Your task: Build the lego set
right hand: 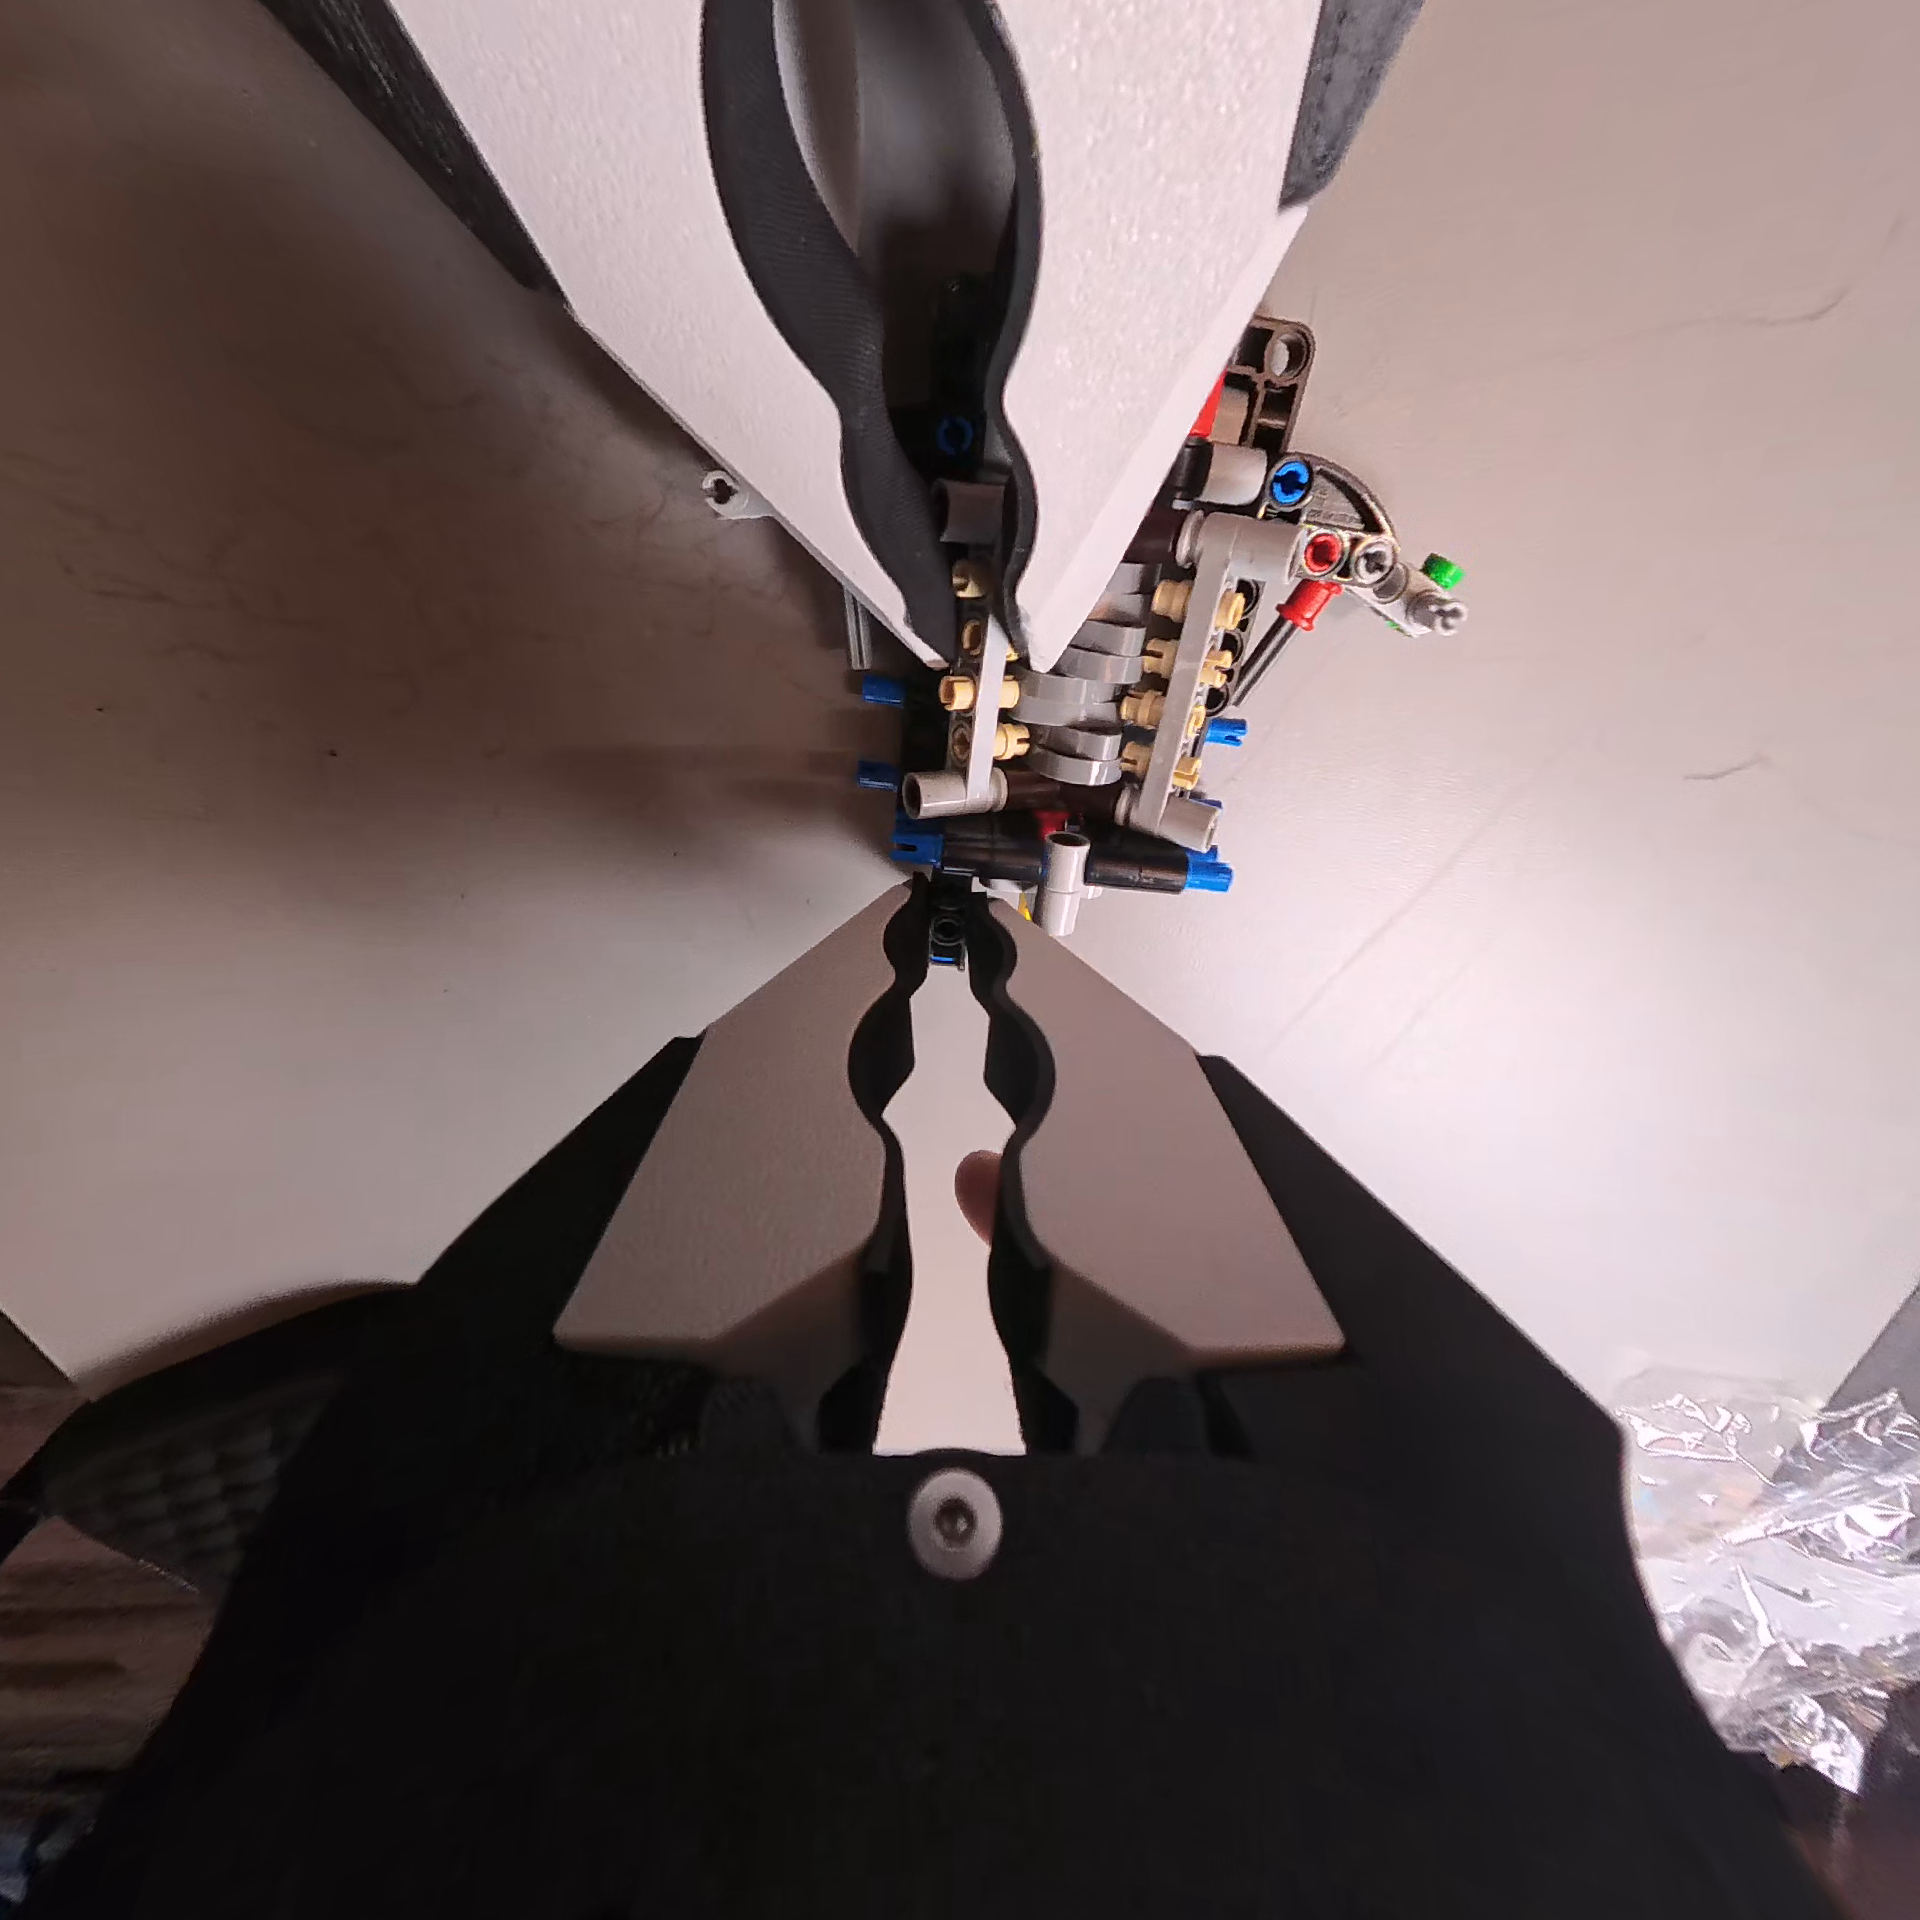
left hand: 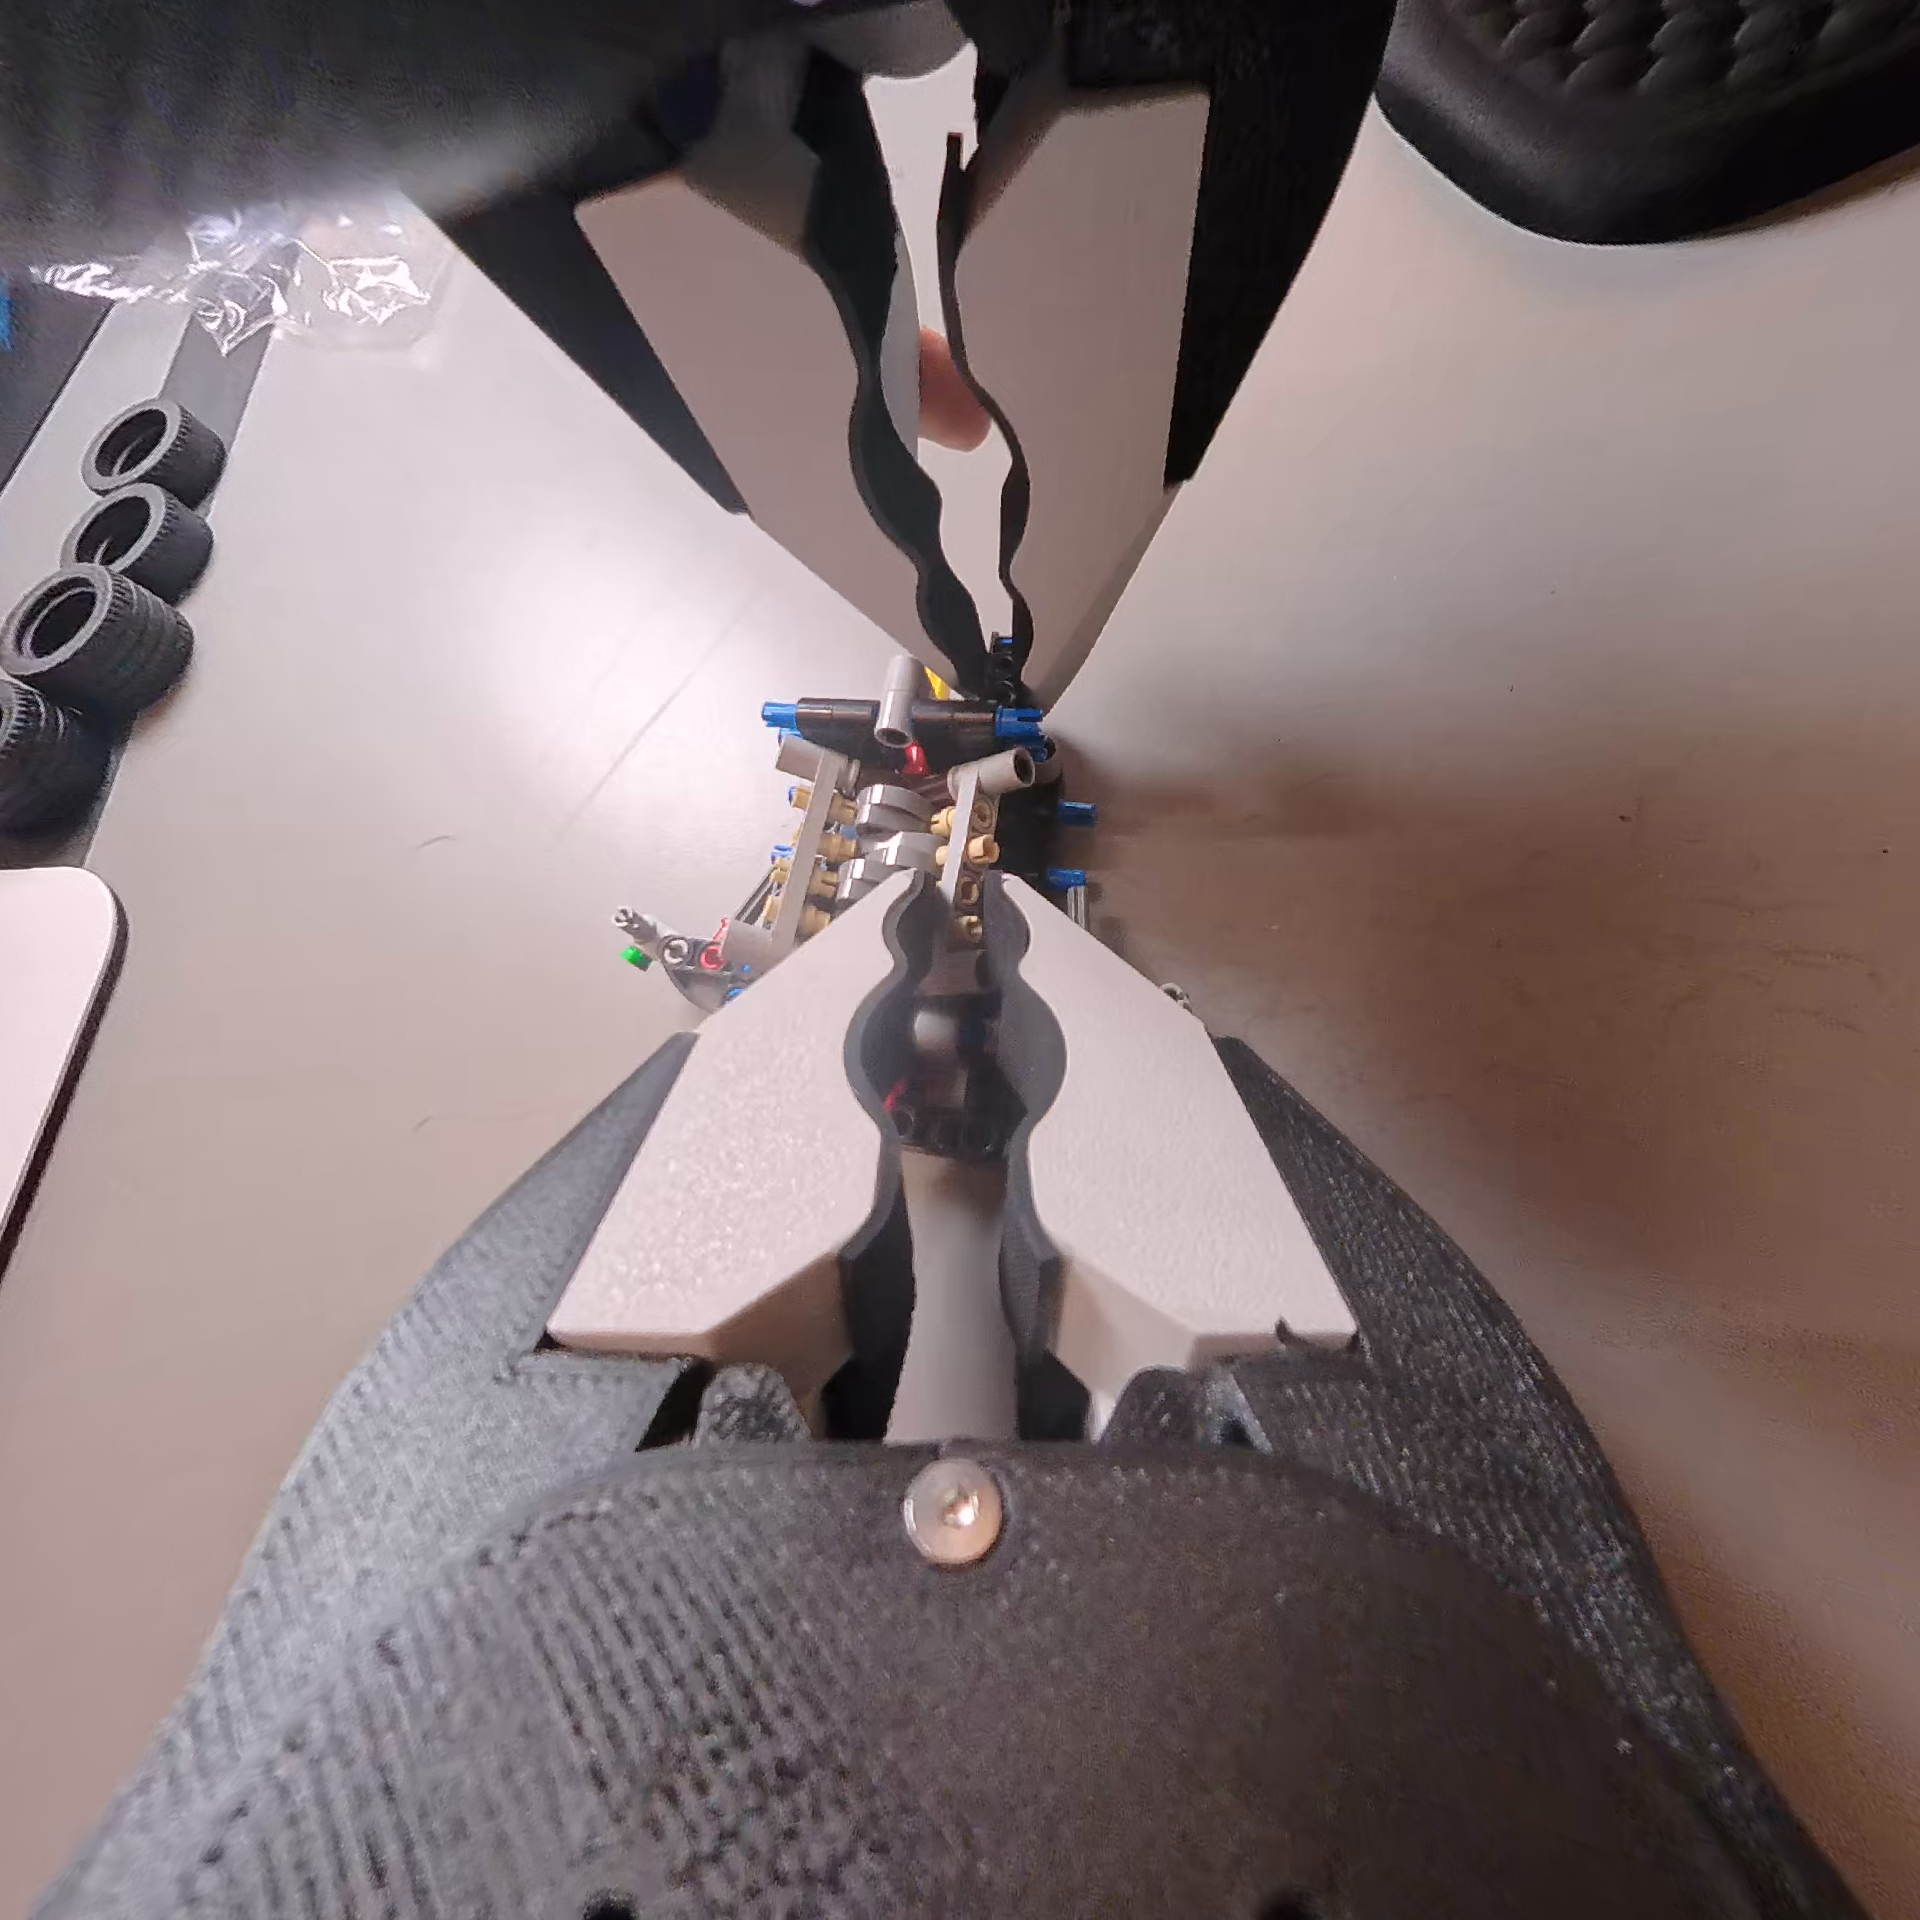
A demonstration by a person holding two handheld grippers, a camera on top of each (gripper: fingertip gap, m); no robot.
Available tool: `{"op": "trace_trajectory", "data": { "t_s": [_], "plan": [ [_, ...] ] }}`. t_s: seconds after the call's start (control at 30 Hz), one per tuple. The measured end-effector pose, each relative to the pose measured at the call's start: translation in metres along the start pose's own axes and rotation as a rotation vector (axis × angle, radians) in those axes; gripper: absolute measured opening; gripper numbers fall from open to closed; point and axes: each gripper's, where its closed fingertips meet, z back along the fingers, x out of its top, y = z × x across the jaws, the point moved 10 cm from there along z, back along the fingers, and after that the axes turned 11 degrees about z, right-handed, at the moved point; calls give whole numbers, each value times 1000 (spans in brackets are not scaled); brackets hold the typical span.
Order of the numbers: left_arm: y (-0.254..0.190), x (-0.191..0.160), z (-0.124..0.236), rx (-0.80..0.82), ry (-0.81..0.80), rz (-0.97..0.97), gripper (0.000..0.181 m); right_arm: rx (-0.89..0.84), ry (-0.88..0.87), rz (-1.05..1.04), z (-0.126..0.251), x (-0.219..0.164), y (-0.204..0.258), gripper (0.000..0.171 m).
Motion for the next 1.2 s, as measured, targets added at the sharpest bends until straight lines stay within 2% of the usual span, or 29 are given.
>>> {"op": "trace_trajectory", "data": {
  "t_s": [0.53,0.8,0.9,1.03,1.2],
  "plan": [
    [1,0,2,10,7,0,8,-36,13,37,-1,2,0,4],
    [3,0,3,21,11,27,8,-132,-221,-21,4,-17,6,11],
    [3,0,3,17,10,28,8,-178,-279,-46,7,-24,6,8],
    [3,-1,3,17,5,32,8,-143,-360,-85,14,-33,9,12],
    [2,0,3,28,4,24,8,-164,-416,-176,16,-70,15,18]
  ]
}}
